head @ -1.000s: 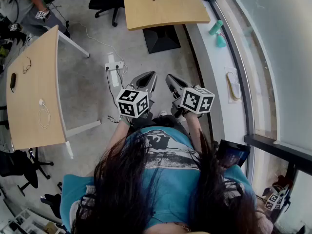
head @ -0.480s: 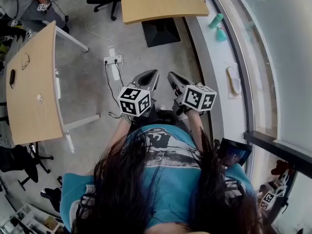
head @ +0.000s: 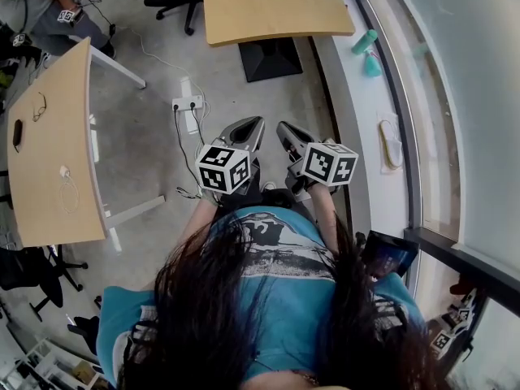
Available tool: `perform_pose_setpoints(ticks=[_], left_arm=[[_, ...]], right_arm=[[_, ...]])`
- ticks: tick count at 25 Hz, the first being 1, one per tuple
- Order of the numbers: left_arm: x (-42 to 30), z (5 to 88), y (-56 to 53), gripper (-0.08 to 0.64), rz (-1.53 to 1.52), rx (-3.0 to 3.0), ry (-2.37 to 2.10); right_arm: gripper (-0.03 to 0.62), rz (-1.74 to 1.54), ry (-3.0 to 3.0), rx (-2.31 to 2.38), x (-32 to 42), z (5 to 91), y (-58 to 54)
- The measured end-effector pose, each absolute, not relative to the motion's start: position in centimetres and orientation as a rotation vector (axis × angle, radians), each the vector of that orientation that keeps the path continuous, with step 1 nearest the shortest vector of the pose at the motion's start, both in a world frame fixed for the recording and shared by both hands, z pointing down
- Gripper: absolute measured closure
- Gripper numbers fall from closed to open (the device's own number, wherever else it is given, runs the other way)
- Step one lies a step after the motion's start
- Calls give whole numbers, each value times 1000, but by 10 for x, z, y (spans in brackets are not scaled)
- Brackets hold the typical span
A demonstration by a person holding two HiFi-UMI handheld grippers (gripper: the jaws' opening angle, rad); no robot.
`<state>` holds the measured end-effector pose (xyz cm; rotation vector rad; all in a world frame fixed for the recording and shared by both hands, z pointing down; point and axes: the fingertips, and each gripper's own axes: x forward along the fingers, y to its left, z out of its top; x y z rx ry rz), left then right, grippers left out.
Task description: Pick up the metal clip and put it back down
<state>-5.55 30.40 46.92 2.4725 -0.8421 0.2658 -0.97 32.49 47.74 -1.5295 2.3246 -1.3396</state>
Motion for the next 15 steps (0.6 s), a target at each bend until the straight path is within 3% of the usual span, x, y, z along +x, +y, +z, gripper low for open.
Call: perform_pose_setpoints(ticks=[8, 15], left_arm=[[-44, 461, 184, 557, 221, 2492, -837], [-74, 451, 81, 558, 185, 2486, -863]], right_arm=[[577, -1333, 2310, -1580, 11, 480, 216], [577, -1345, 2303, -1558, -15, 474, 119]])
